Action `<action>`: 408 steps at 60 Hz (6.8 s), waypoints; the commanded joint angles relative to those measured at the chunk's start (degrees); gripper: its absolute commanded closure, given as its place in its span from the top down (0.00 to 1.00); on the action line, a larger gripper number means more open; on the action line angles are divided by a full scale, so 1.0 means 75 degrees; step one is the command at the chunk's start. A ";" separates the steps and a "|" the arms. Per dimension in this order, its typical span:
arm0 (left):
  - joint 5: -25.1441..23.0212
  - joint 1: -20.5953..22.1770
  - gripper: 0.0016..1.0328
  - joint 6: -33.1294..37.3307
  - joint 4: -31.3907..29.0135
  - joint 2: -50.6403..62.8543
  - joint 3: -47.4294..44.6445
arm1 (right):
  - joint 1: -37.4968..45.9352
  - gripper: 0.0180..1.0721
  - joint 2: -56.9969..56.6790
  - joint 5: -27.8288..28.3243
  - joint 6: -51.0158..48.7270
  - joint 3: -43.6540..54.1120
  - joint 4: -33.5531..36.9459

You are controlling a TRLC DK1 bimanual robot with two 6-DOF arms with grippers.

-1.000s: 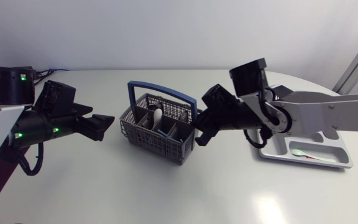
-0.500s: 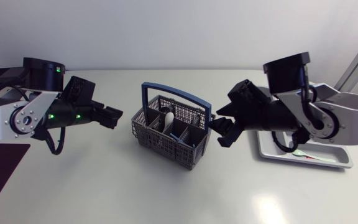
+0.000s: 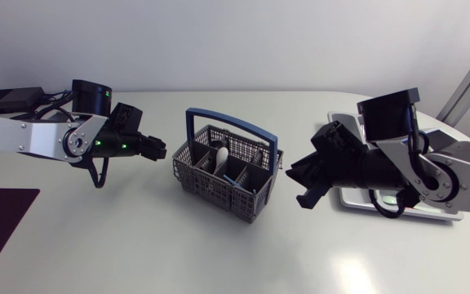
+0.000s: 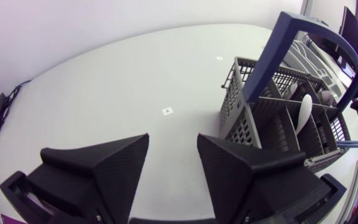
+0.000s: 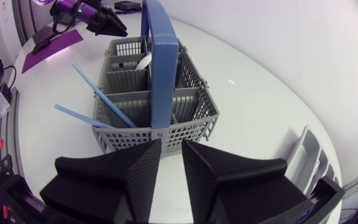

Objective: Unload the cutlery basket into the drawer organizer.

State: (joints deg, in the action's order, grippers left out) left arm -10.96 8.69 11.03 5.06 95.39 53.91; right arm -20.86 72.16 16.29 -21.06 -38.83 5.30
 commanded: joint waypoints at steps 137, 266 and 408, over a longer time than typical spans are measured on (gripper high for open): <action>0.0219 0.3002 0.67 0.1764 0.0474 -0.3239 -0.2325 | -0.1121 0.30 0.0304 -0.0684 -0.0755 0.0970 -0.2418; 0.0981 0.4068 0.69 0.1881 0.1130 -0.2266 -0.1833 | 0.3461 0.11 -0.0879 0.0734 -0.0298 -0.2686 0.4532; 0.1169 0.4478 0.03 0.1541 0.2044 -0.0051 -0.0227 | 0.3438 0.67 0.2789 0.0206 0.0359 -0.2510 0.1696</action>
State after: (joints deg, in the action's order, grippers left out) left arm -1.34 43.00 23.66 21.65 93.82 49.69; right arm 5.91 95.20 17.78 -16.91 -60.18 18.48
